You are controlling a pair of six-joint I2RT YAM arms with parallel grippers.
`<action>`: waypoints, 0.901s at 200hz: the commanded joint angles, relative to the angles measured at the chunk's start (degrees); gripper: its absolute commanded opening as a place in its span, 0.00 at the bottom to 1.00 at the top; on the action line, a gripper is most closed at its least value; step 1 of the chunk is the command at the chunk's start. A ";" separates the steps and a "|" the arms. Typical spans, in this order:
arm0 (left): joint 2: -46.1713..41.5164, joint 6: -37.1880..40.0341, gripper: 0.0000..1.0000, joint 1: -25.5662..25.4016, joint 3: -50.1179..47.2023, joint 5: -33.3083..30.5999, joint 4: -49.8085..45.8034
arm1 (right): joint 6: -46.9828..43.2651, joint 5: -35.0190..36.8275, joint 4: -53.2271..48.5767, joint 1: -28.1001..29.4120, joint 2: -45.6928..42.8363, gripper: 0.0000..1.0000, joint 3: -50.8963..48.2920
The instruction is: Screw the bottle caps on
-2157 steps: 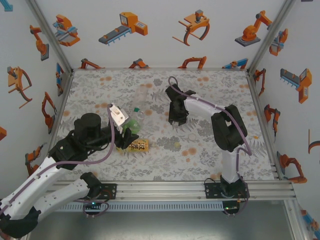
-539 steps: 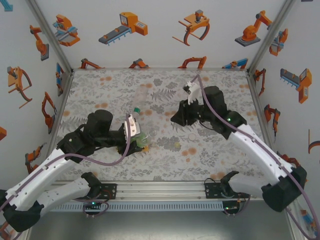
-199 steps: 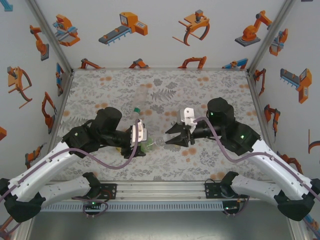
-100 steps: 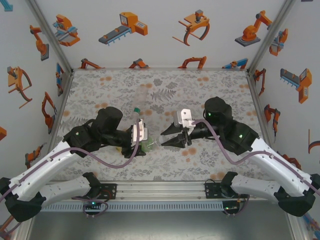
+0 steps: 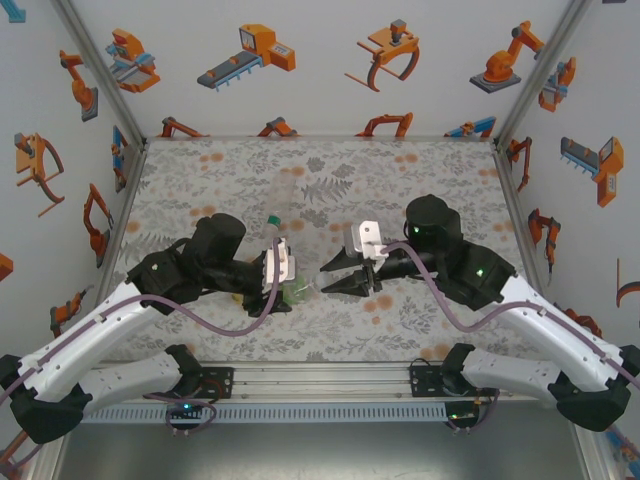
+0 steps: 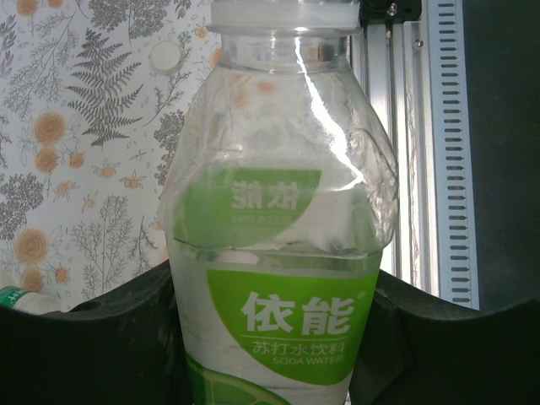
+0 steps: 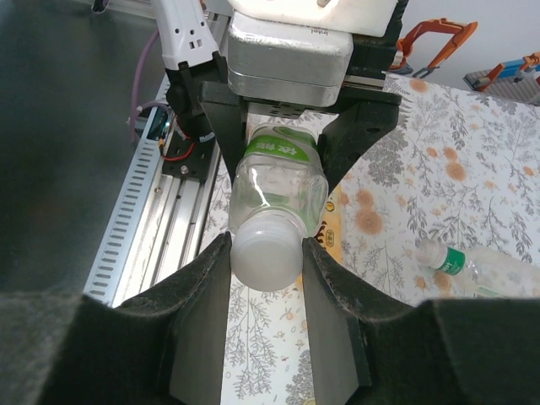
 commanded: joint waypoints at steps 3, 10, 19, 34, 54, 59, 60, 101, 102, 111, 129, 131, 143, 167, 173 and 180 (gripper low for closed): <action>-1.08 0.01 0.00 -0.31 1.35 4.54 2.77 | -2.20 2.16 -2.11 0.64 -0.84 0.00 0.10; -1.13 0.08 0.00 -0.31 1.37 4.63 2.78 | -2.38 2.48 -2.40 0.62 -0.99 0.00 0.05; -1.12 -0.04 0.00 -0.31 1.43 4.76 2.75 | -2.44 2.70 -2.49 0.64 -1.08 0.00 0.11; -1.14 -0.09 0.00 -0.31 1.56 5.26 2.97 | -2.38 2.86 -2.54 0.62 -0.95 0.00 0.18; -0.80 -0.23 0.00 -0.31 1.73 5.35 3.13 | -2.38 1.85 -1.57 0.62 -0.83 0.00 0.46; -0.65 -0.23 0.00 -0.33 1.80 5.44 3.06 | -2.23 1.43 -1.12 0.59 -0.76 0.00 0.47; -0.62 -0.22 0.00 -0.32 1.77 5.45 3.02 | -2.26 1.34 -1.02 0.62 -0.75 0.00 0.47; 1.41 0.05 0.00 -0.39 3.13 6.49 1.32 | -2.37 -1.84 -1.21 0.60 0.80 0.00 2.35; 1.46 0.05 0.00 -0.39 3.23 6.46 1.28 | -2.38 -1.92 -1.28 0.67 0.82 0.00 2.34; 1.68 0.19 0.00 -0.40 3.42 6.77 0.97 | -2.68 -2.39 -1.77 0.73 1.19 0.00 2.62; 1.64 0.26 0.00 -0.48 3.49 7.39 1.09 | -2.91 -2.68 -2.22 0.78 1.28 0.00 2.49; 1.65 0.28 0.00 -0.48 3.54 7.37 1.19 | -2.91 -2.70 -2.23 0.81 1.28 0.00 2.43; 1.29 0.24 0.00 -0.46 3.41 7.40 1.56 | -3.06 -2.47 -2.30 0.81 1.19 0.00 2.07; 0.90 -0.17 0.00 -0.48 3.10 7.60 2.45 | -3.45 -2.26 -2.41 1.12 0.97 0.00 1.27; 0.92 -0.40 0.00 -0.48 3.06 7.82 2.76 | -3.44 -2.19 -2.13 1.16 0.81 0.00 0.86; 0.73 -0.55 0.00 -0.52 2.81 7.88 3.27 | -3.33 -1.94 -1.72 1.24 0.63 0.00 0.33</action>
